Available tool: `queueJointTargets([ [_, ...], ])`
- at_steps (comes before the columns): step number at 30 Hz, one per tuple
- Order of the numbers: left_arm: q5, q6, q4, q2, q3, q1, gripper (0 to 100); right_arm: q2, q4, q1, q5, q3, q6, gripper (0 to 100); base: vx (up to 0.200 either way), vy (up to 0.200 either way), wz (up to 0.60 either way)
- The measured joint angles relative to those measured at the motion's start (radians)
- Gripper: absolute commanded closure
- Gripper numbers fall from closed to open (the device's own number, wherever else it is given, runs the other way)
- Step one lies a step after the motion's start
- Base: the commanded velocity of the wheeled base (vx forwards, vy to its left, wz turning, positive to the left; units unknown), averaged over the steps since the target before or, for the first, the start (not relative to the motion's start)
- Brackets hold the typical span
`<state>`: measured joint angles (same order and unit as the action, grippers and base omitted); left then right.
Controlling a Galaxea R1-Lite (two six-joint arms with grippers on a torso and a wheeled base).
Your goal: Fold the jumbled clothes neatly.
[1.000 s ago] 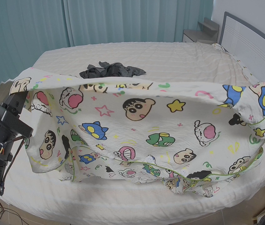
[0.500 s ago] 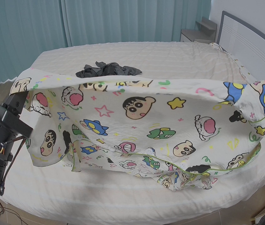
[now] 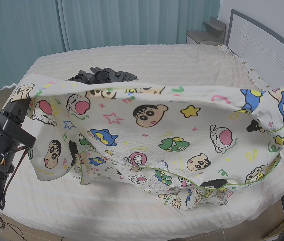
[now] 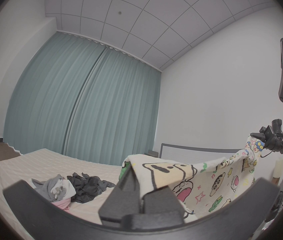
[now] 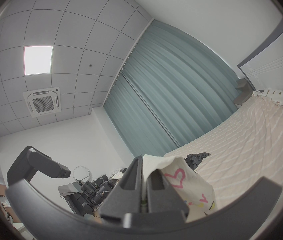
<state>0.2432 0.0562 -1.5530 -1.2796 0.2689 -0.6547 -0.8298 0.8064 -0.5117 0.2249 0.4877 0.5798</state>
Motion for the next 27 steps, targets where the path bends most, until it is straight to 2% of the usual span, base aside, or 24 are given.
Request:
queueJointTargets([
  [27, 0.0, -0.001, 0.0, 0.0, -0.007, 0.0, 100, -0.003, 0.0, 0.0, 0.0, -0.002, 0.0, 100, 0.0, -0.2, 0.0],
])
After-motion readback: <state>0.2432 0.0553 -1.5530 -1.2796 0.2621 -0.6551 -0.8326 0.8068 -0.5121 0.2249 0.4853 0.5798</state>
